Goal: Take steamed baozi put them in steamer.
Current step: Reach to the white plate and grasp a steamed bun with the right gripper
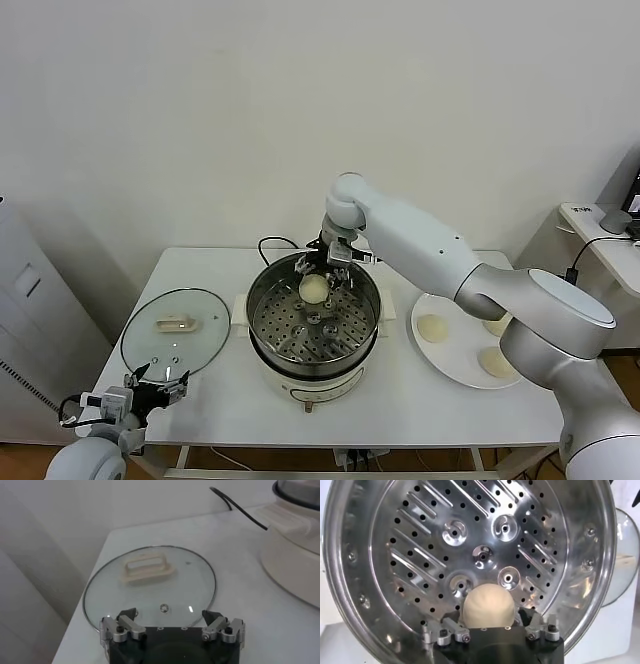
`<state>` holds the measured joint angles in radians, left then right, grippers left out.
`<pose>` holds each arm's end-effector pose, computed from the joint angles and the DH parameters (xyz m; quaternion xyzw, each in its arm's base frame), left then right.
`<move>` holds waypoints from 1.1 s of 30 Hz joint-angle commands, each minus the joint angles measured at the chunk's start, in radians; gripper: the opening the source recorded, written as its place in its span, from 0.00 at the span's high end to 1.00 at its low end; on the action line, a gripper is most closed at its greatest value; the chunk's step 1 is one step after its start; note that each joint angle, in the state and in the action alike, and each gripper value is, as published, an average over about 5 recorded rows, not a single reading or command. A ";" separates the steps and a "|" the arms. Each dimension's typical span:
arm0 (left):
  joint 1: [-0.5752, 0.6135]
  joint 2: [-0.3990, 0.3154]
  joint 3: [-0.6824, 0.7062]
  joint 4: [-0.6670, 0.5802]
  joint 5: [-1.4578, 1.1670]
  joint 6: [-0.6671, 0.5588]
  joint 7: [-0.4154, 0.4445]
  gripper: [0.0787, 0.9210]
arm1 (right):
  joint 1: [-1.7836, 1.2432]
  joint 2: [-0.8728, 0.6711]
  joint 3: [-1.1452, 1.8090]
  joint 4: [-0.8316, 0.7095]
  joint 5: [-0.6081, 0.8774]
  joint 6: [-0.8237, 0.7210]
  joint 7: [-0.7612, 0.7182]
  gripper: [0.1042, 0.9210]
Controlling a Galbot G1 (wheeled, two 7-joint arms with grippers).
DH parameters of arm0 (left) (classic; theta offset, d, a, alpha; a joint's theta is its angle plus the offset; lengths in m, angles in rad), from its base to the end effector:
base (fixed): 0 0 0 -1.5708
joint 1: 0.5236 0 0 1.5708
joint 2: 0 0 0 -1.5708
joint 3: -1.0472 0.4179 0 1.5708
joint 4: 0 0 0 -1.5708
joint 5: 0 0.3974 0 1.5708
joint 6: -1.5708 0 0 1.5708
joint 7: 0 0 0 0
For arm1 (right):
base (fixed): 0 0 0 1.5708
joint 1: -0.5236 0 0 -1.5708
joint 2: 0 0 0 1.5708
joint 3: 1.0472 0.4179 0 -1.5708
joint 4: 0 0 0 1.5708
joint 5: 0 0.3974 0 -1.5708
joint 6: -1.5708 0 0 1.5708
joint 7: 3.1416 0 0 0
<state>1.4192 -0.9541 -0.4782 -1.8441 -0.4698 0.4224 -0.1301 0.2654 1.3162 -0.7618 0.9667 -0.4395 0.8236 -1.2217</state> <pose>0.2603 0.1655 -0.3844 -0.0258 -0.9554 -0.0902 0.2801 0.7022 0.1416 -0.0902 -0.6600 0.1220 -0.7370 0.0795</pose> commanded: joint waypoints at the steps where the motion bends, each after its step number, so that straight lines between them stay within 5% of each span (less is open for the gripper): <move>1: 0.008 -0.001 -0.004 -0.002 0.000 -0.001 0.000 0.12 | 0.077 -0.040 -0.050 0.012 0.177 0.039 -0.007 0.12; 7: 0.007 -0.003 -0.003 -0.006 0.000 0.000 0.000 0.12 | 0.250 -0.207 -0.220 0.044 0.468 -0.189 -0.024 0.12; 15: 0.002 0.001 0.000 -0.004 -0.003 0.001 0.001 0.12 | 0.334 -0.361 -0.362 0.007 0.627 -0.509 -0.059 0.12; 22: -0.002 0.002 -0.003 -0.004 -0.008 0.001 0.001 0.12 | 0.322 -0.443 -0.466 -0.001 0.696 -0.677 -0.067 0.12; 33: -0.005 -0.002 -0.004 -0.006 -0.010 0.002 0.001 0.12 | 0.164 -0.471 -0.408 -0.034 0.634 -0.705 -0.029 0.12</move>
<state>1.4138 -0.9559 -0.4824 -1.8496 -0.4796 0.4247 -0.1294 0.4737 0.8937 -1.1458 0.9357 0.1639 0.2703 -1.2510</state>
